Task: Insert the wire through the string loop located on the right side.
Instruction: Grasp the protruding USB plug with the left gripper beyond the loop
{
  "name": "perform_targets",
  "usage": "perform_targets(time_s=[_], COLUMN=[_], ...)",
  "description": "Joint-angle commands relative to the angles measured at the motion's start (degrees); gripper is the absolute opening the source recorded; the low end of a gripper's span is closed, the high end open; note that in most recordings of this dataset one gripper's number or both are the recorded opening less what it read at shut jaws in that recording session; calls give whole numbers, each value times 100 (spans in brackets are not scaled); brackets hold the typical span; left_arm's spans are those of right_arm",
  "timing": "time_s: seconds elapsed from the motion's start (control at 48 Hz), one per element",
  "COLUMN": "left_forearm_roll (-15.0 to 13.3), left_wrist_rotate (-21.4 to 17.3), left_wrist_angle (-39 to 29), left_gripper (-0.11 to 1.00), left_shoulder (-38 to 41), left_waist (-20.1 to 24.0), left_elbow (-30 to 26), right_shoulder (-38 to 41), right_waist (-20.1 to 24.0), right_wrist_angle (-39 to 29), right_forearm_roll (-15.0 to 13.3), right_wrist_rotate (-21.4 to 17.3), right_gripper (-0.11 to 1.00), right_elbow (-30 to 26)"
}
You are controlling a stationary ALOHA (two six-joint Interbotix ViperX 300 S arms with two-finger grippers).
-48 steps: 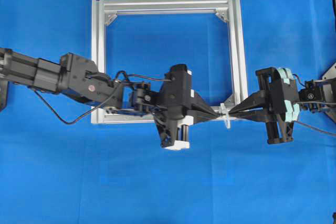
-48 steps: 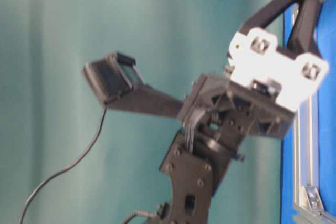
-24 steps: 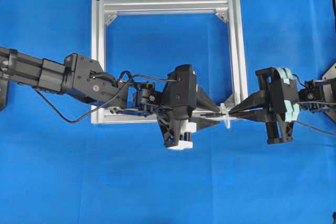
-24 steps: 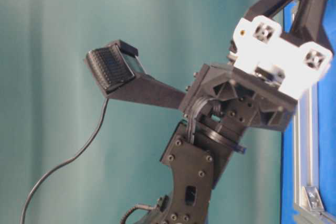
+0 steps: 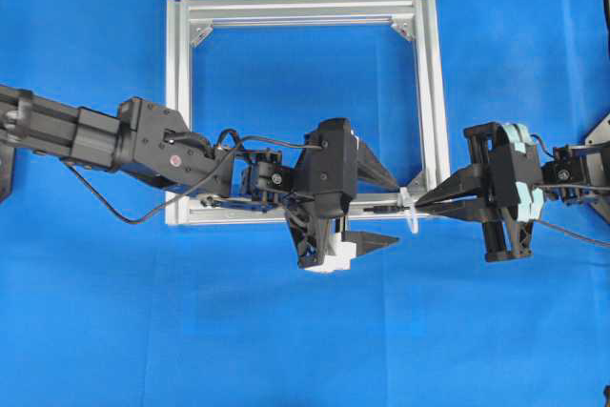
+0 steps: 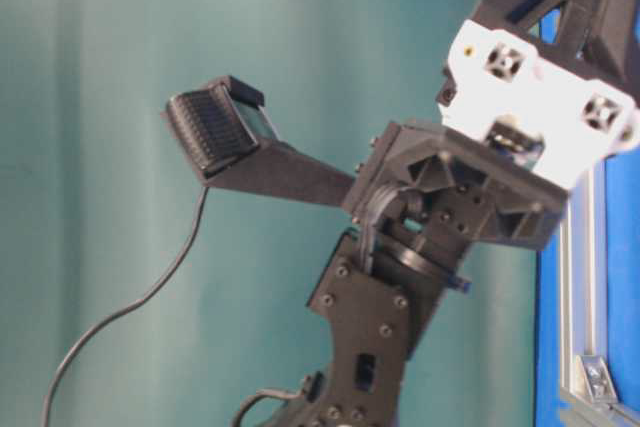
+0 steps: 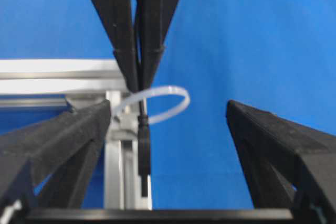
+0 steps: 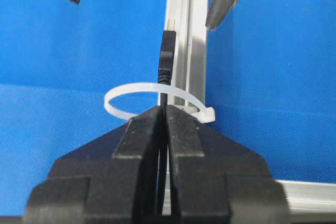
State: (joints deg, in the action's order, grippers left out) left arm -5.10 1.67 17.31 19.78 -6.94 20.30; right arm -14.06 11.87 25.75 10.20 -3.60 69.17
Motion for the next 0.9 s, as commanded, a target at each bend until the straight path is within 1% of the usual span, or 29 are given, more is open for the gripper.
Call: perform_targets(time_s=[0.0, 0.146, 0.876], left_forearm_roll=[9, 9, 18], left_wrist_rotate=[35, 62, 53], left_wrist_angle=[44, 53, 88], left_gripper=[90, 89, 89], left_shoulder=[70, 255, 255], left_waist=[18, 18, 9], left_elbow=[-79, -88, -53], right_shoulder=[-35, -35, -35], right_waist=[-9, -9, -9], right_wrist_angle=[26, 26, 18], right_forearm_roll=[9, 0, 9], right_wrist_rotate=[0, 0, 9], right_gripper=[-3, -3, -3], right_elbow=[-97, -97, -97])
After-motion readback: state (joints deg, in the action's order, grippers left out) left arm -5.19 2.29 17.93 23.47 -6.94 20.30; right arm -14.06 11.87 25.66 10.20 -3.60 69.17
